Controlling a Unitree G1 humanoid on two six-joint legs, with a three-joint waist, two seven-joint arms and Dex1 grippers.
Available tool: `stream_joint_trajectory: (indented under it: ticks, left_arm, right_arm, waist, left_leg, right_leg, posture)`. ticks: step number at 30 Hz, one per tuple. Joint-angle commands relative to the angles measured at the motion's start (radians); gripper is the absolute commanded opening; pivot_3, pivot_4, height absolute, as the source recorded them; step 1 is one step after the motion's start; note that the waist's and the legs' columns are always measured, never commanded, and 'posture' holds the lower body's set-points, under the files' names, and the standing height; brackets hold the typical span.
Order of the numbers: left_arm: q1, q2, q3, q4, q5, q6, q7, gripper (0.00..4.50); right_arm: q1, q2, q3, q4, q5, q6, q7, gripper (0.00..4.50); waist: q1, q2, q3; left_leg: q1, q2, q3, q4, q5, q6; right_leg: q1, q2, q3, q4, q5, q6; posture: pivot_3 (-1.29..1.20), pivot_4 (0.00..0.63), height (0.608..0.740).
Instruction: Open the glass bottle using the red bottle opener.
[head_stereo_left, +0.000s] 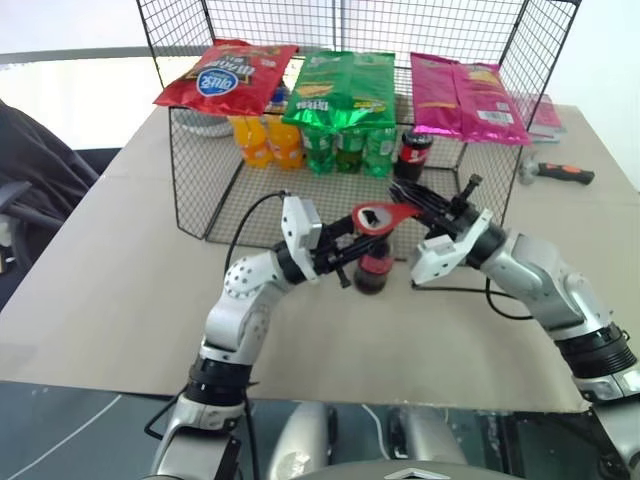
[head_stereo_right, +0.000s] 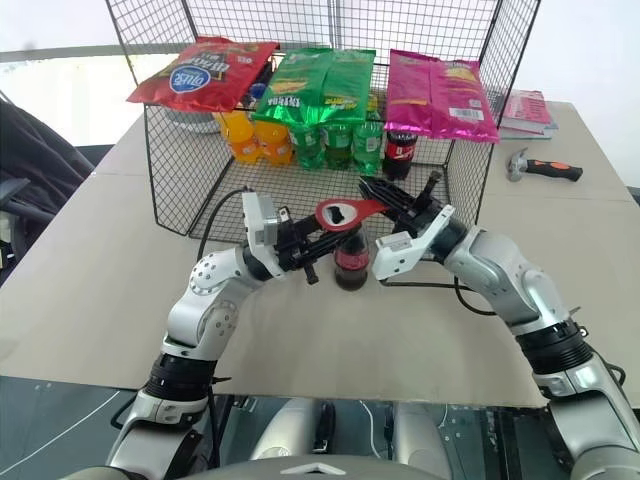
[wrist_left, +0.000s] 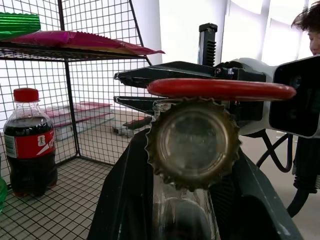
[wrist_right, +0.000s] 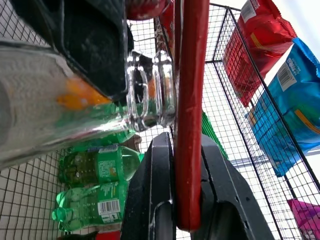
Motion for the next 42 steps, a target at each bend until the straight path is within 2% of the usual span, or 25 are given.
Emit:
stream_joint_trajectory:
  ticks: [1,6,11,16,22,27,37,38,41,42]
  left_arm:
    - [-0.003,-0.001,-0.008,0.003,0.009,-0.006,-0.001,0.95]
    - [0.005,0.007,-0.003,-0.004,0.005,-0.002,-0.003,0.95]
    - [0.015,0.018,0.001,-0.020,0.003,0.000,-0.004,0.95]
    - [0.022,0.026,0.003,-0.037,-0.007,0.005,-0.001,0.95]
    - [0.029,0.032,0.010,-0.050,-0.018,0.015,-0.001,0.95]
    - [0.032,0.032,0.019,-0.055,-0.026,0.020,0.010,0.95]
    - [0.035,0.027,0.027,-0.060,-0.040,0.027,0.022,0.95]
    - [0.034,0.027,0.027,-0.060,-0.039,0.025,0.023,1.44]
    - [0.032,0.029,0.024,-0.064,-0.037,0.020,0.021,2.36]
    - [0.031,0.030,0.024,-0.065,-0.038,0.020,0.020,2.36]
  right_arm:
    - [0.005,0.003,-0.035,-0.026,0.032,-0.004,-0.002,0.00]
    - [0.035,0.058,-0.070,-0.041,0.119,0.019,-0.015,0.00]
    - [0.090,0.163,-0.111,-0.064,0.339,0.165,0.042,0.00]
    - [0.180,0.298,-0.107,-0.144,0.644,0.435,0.156,0.00]
    - [0.239,0.364,-0.091,-0.238,0.829,0.712,0.219,0.00]
    - [0.241,0.390,-0.103,-0.270,0.861,0.799,0.208,0.00]
    - [0.236,0.385,-0.114,-0.260,0.839,0.798,0.207,0.00]
    - [0.237,0.385,-0.114,-0.258,0.836,0.795,0.208,0.00]
    - [0.242,0.384,-0.112,-0.255,0.827,0.789,0.211,0.00]
    - [0.243,0.384,-0.112,-0.255,0.825,0.787,0.212,0.00]
  waist:
    - [0.000,0.000,0.000]
    - [0.000,0.000,0.000]
    - [-0.001,0.000,0.000]
    - [-0.001,0.001,0.001]
    - [-0.001,0.001,0.001]
    - [-0.001,0.002,0.001]
    - [-0.001,0.002,0.001]
    - [-0.001,0.002,0.001]
    - [-0.002,0.002,0.001]
    - [-0.002,0.002,0.001]
  left_leg:
    - [0.000,0.000,0.000,0.000,0.000,0.000]
    - [0.000,0.000,0.000,0.000,0.000,0.000]
    - [0.000,0.000,0.000,0.000,0.000,0.000]
    - [0.000,0.001,-0.001,-0.001,0.000,0.000]
    - [0.000,0.001,-0.002,-0.001,0.000,0.000]
    - [-0.001,0.001,-0.002,-0.001,0.000,0.000]
    - [-0.002,0.001,-0.001,-0.003,0.000,0.000]
    - [-0.002,0.001,-0.001,-0.004,0.000,0.000]
    - [-0.002,0.001,-0.001,-0.004,0.000,0.000]
    - [-0.002,0.001,-0.001,-0.004,0.000,0.000]
  right_leg:
    - [0.000,0.000,0.000,0.000,0.000,0.000]
    - [0.000,0.000,0.000,0.000,0.000,0.000]
    - [0.000,-0.001,0.000,0.000,0.000,0.000]
    - [0.000,-0.001,-0.001,0.000,0.001,0.002]
    - [0.000,-0.002,-0.001,0.000,0.001,0.001]
    - [-0.001,-0.002,-0.001,0.000,0.000,0.000]
    - [-0.002,-0.002,-0.001,-0.002,0.000,0.000]
    - [-0.002,-0.002,-0.001,-0.002,0.001,0.001]
    - [-0.002,-0.002,-0.001,-0.002,0.001,0.002]
    - [-0.003,-0.001,-0.001,-0.002,0.001,0.002]
  posture:
    - [0.00,0.150,0.709]
    - [0.00,0.150,0.709]
    - [0.00,0.150,0.709]
    - [0.00,0.150,0.709]
    - [0.00,0.150,0.709]
    - [0.00,0.150,0.709]
    - [0.00,0.150,0.709]
    - [0.00,0.150,0.709]
    - [0.00,0.150,0.709]
    - [0.00,0.150,0.709]
